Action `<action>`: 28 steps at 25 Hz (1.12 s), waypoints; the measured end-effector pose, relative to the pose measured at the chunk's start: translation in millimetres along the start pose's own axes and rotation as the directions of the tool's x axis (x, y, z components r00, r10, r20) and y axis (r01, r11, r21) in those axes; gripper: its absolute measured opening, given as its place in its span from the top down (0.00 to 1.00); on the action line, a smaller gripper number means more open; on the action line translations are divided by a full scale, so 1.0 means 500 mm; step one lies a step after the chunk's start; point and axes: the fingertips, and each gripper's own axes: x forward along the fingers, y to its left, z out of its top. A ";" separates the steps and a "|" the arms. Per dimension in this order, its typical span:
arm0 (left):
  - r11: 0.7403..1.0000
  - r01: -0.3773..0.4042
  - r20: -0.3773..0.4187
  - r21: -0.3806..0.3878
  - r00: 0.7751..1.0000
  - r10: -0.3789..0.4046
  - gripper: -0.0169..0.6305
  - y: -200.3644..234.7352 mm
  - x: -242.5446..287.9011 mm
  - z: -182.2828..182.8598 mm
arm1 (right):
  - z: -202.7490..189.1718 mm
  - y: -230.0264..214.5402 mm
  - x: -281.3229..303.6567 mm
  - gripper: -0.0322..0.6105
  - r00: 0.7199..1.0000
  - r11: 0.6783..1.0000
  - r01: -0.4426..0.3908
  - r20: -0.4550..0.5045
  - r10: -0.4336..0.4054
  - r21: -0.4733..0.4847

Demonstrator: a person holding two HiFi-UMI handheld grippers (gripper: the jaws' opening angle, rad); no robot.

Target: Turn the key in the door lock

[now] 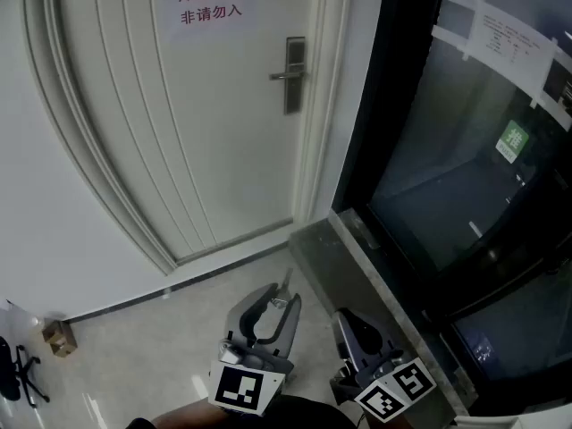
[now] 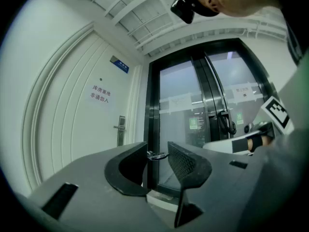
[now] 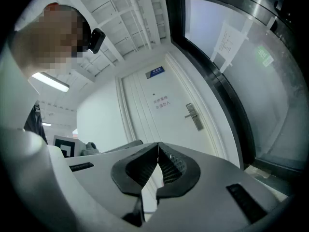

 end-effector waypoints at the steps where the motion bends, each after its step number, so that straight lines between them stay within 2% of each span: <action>1: 1.000 0.002 0.005 0.000 1.000 -0.002 0.77 0.015 0.017 0.000 | 0.002 -0.007 0.021 0.93 1.000 1.000 0.000 0.003 0.000 -0.005; 7: 1.000 0.006 0.016 0.000 1.000 -0.006 0.77 0.093 0.090 -0.005 | 0.006 -0.033 0.123 0.93 1.000 1.000 -0.002 0.010 0.002 -0.019; 17: 1.000 -0.023 0.033 0.016 0.999 0.022 0.77 0.147 0.199 -0.004 | 0.027 -0.098 0.216 0.93 1.000 1.000 -0.017 0.009 0.017 -0.013; 28: 0.991 -0.127 0.050 0.038 0.991 0.125 0.77 0.209 0.432 -0.007 | 0.084 -0.277 0.365 0.93 0.995 0.995 -0.097 -0.016 0.097 0.003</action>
